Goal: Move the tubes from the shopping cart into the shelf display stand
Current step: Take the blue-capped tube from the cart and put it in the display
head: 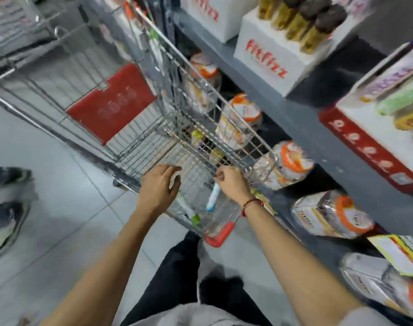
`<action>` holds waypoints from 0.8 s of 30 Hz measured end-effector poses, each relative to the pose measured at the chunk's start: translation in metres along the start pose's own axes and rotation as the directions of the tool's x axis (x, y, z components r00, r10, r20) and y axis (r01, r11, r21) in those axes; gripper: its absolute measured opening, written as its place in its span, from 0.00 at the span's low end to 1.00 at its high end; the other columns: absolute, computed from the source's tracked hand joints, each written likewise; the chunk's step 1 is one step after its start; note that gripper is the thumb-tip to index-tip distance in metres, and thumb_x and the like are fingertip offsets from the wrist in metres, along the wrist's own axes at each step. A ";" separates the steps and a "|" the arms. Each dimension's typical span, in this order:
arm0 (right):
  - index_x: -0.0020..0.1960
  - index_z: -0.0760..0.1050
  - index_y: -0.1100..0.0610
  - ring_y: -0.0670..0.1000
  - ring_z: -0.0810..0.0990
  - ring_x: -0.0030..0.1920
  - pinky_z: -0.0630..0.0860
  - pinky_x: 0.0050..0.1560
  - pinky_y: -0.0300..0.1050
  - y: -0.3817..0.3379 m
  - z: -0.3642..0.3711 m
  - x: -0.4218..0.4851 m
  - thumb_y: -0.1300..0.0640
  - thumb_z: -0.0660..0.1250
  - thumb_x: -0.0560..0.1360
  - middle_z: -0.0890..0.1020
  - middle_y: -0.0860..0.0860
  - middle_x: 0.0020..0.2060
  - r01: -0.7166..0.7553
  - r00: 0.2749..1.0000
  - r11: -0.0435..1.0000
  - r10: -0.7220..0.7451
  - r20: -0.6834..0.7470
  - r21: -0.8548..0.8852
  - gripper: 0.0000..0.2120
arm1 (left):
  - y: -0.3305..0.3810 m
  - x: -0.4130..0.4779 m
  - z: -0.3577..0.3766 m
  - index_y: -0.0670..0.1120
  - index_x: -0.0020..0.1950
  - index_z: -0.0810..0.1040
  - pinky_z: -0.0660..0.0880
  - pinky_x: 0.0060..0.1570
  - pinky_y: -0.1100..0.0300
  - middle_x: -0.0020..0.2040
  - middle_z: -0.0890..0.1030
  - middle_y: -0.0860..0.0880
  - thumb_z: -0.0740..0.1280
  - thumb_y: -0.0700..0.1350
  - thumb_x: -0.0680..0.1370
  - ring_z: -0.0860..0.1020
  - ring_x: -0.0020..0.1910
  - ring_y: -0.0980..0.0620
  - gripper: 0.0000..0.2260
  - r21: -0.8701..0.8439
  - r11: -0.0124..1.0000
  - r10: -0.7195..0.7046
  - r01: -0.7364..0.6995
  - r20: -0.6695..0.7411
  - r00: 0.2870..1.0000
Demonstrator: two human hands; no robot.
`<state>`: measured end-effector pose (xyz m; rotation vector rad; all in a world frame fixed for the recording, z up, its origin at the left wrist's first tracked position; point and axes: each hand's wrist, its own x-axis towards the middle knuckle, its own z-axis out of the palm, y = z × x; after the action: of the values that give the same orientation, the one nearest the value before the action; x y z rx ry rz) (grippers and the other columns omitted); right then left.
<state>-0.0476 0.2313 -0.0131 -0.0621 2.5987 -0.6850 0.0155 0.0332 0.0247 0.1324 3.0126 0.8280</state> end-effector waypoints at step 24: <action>0.67 0.63 0.65 0.63 0.78 0.59 0.78 0.57 0.54 0.052 0.116 0.104 0.63 0.65 0.75 0.76 0.64 0.62 -0.481 0.875 0.875 0.477 0.076 0.045 0.22 | -0.017 -0.007 0.036 0.43 0.51 0.79 0.74 0.32 0.57 0.47 0.83 0.46 0.64 0.45 0.76 0.78 0.48 0.45 0.08 0.167 0.980 -0.108 0.110 -0.024 0.994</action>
<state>-0.0872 0.2081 -0.1708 0.5567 2.3845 -0.5633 0.0223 0.0362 -0.0153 -0.0375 3.0672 0.5675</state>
